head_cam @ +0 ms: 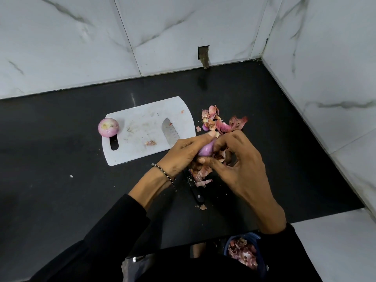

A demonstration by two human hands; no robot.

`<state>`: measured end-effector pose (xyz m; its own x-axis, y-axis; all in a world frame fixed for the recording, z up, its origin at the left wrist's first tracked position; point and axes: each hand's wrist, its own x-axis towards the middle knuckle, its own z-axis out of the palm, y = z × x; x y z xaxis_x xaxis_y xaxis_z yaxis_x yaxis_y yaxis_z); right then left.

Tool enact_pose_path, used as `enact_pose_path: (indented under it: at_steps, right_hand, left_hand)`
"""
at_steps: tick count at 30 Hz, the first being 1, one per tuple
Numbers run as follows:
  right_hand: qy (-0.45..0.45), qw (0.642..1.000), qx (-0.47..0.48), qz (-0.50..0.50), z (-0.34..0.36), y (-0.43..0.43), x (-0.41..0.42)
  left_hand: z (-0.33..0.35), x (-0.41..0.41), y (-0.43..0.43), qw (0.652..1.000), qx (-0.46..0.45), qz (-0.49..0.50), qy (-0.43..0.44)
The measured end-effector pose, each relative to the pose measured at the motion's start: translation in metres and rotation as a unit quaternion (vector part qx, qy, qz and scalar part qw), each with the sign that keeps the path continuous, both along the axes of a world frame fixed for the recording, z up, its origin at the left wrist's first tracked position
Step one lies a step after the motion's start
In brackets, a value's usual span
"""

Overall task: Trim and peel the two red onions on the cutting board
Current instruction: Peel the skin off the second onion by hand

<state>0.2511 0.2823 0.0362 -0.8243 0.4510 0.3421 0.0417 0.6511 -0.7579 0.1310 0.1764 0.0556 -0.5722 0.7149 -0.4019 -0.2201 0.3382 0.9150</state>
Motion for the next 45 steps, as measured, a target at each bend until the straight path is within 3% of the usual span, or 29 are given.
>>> enact_pose_path:
  at_steps: [9,18,45]
  right_hand:
    - [0.021,0.997,-0.074,-0.026,0.004,0.0,0.004]
    - [0.007,0.998,-0.067,-0.007,0.005,0.0,0.003]
    - [-0.016,0.999,-0.043,-0.025,-0.006,-0.011,0.006]
  left_hand:
    - [0.001,0.0,0.006,1.0,-0.022,-0.002,0.009]
    - [0.005,0.005,0.003,0.999,0.011,-0.013,0.042]
    - [0.006,0.009,0.003,0.999,-0.032,-0.007,0.037]
